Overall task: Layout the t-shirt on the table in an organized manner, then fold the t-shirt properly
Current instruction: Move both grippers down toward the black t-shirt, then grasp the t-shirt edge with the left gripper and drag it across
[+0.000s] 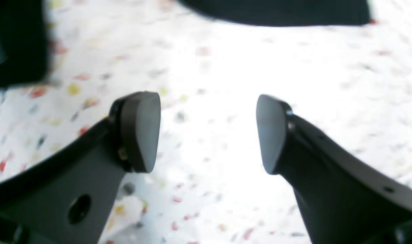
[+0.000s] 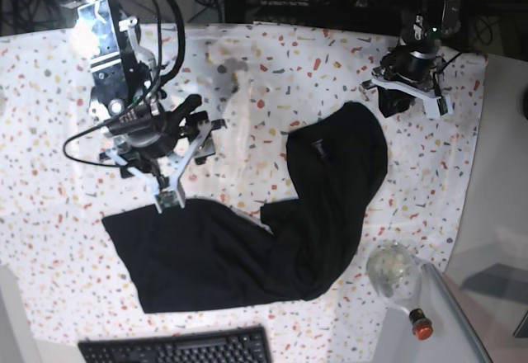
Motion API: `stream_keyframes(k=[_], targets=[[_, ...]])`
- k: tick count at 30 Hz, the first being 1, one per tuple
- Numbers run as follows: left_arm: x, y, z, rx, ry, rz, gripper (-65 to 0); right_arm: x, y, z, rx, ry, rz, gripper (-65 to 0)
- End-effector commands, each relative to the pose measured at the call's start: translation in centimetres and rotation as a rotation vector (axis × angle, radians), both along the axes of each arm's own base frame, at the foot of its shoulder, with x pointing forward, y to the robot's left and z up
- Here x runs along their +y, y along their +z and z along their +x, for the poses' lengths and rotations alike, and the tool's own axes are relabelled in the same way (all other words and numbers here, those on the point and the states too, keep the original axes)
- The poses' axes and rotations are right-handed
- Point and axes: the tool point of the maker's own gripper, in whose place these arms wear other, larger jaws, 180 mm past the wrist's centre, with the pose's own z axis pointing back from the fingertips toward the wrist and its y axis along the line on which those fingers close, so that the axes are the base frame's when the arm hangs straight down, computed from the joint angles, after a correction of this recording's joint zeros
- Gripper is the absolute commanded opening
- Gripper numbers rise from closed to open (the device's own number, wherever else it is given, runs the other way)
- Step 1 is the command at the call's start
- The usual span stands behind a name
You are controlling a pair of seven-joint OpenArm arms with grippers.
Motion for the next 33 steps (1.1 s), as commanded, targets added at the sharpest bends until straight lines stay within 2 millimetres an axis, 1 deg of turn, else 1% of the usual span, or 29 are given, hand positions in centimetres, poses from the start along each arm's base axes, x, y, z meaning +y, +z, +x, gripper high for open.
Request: stream_keyframes(k=[1, 5, 8, 14, 16, 18, 20, 21, 22, 24, 25, 26, 27, 29, 33], targets=[[0.0, 0.7, 1.0, -0.040, 0.000, -0.002, -50.4, 0.4, 0.9, 0.4, -0.054, 0.030, -0.005, -23.3], [0.2, 0.2, 1.6, -0.034, 0.013, -0.009, -49.4, 3.2, 0.0, -1.8, -0.061, 0.164, -0.010, -23.3], [0.3, -0.1, 2.0, -0.033, 0.019, -0.010, -49.4, 4.6, 0.1, -2.5, -0.075, 0.215, 0.000, -23.3], [0.5, 0.1, 2.8, -0.044, 0.026, -0.011, -49.2, 5.0, -0.5, -3.9, -0.073, 0.220, 0.025, -23.3], [0.5, 0.1, 2.8, -0.044, 0.026, -0.011, -49.2, 5.1, -0.6, -4.2, -0.077, 0.220, 0.033, -23.3], [0.5, 0.5, 3.6, -0.060, 0.025, -0.012, -49.2, 5.2, -0.7, -4.4, -0.075, 0.222, 0.034, -23.3], [0.5, 0.0, 3.7, -0.050, 0.029, -0.016, -49.0, 5.2, -0.7, -4.4, -0.075, 0.222, 0.034, -23.3], [0.5, -0.4, 3.6, -0.041, 0.034, -0.019, -47.9, 5.2, -0.7, -4.5, -0.074, 0.222, 0.034, -23.3], [0.4, -0.5, 3.7, -0.038, 0.038, -0.024, -45.4, 5.2, -0.7, -4.5, -0.074, 0.222, 0.034, -23.3], [0.1, -0.7, 3.7, -0.039, 0.033, -0.034, -37.0, 5.2, -0.8, -4.5, -0.072, 0.222, 0.033, -23.3], [-0.3, -0.6, 3.6, -0.046, 0.011, -0.044, -31.8, 5.1, -0.9, -4.5, -0.070, 0.220, 0.031, -23.3], [-1.0, -0.4, 3.6, -0.059, -0.017, -0.060, -28.1, 5.1, -0.9, -4.5, -0.067, 0.220, 0.030, -23.3], [-1.6, -0.2, 3.7, -0.071, -0.036, -0.076, -25.8, 5.1, -0.9, -4.5, -0.067, 0.220, 0.030, -23.3], [-2.1, 0.3, 3.5, -0.088, -0.058, -0.089, -23.7, 5.1, -1.0, -4.6, -0.062, 0.220, 0.029, -23.3], [-2.2, 0.6, 3.8, -0.099, -0.061, -0.089, -23.9, 5.0, -1.1, -4.7, -0.061, 0.221, 0.027, -23.3]])
